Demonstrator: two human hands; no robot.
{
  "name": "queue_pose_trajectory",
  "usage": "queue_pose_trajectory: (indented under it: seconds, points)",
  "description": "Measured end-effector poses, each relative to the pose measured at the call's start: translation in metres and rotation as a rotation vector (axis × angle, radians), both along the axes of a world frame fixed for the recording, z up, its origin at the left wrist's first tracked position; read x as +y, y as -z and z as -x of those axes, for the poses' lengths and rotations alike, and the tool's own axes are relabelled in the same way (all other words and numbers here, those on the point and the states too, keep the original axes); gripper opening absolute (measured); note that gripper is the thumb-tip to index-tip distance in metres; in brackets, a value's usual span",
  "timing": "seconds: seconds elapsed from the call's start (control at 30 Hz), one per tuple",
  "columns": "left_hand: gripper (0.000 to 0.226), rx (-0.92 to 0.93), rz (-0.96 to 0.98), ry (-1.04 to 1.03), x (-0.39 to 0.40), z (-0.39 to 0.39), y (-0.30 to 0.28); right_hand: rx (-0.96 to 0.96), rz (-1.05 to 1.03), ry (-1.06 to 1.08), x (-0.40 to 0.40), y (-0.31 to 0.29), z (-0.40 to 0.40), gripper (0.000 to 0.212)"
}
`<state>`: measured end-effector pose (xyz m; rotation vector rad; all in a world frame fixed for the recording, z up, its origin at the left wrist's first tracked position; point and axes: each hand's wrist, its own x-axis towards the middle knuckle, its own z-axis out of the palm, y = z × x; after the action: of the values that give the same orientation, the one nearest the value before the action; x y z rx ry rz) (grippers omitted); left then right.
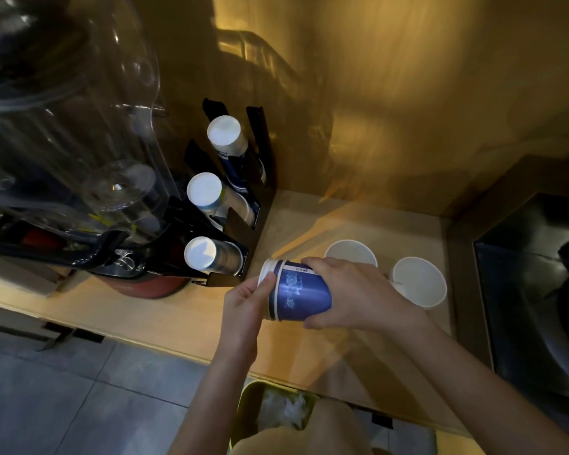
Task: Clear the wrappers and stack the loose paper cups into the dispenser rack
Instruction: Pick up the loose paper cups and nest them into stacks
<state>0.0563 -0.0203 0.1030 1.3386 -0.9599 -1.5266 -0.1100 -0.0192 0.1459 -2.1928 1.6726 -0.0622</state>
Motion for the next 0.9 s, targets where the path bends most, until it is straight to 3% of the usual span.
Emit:
queue_pose_trajectory:
  seconds: [0.13, 0.23, 0.4, 0.5, 0.57, 0.67, 0.77, 0.9]
  points:
    - [0.02, 0.033, -0.069, -0.084, -0.003, -0.005, 0.002, 0.065, 0.061, -0.011, 0.004, -0.006, 0.015, 0.08]
    - [0.023, 0.11, -0.091, -0.109, -0.01, -0.021, 0.002, -0.025, 0.076, 0.043, 0.005, -0.021, 0.042, 0.08]
    - [0.028, 0.477, -0.273, -0.193, -0.016, -0.04, 0.004, -0.587, 0.09, 0.396, 0.006, -0.055, 0.088, 0.092]
    - [0.032, 0.625, -0.393, -0.233, -0.011, -0.037, 0.004, -0.92, 0.275, 0.529, 0.007, -0.055, 0.096, 0.104]
    - [0.027, 0.684, -0.479, -0.212, -0.006, -0.031, 0.005, -1.015, 0.358, 0.606, 0.008, -0.046, 0.091, 0.096]
    - [0.023, 0.829, -0.63, -0.218, -0.001, -0.024, 0.013, -1.041, 0.343, 0.688, 0.007, -0.026, 0.075, 0.09]
    - [0.033, 0.95, -0.753, -0.285, 0.0, -0.022, 0.027, -0.975, 0.299, 0.744, 0.008, 0.003, 0.064, 0.093]
    - [0.038, 0.993, -0.782, -0.287, 0.002, -0.022, 0.035, -0.88, 0.212, 0.757, 0.014, 0.04, 0.053, 0.099]
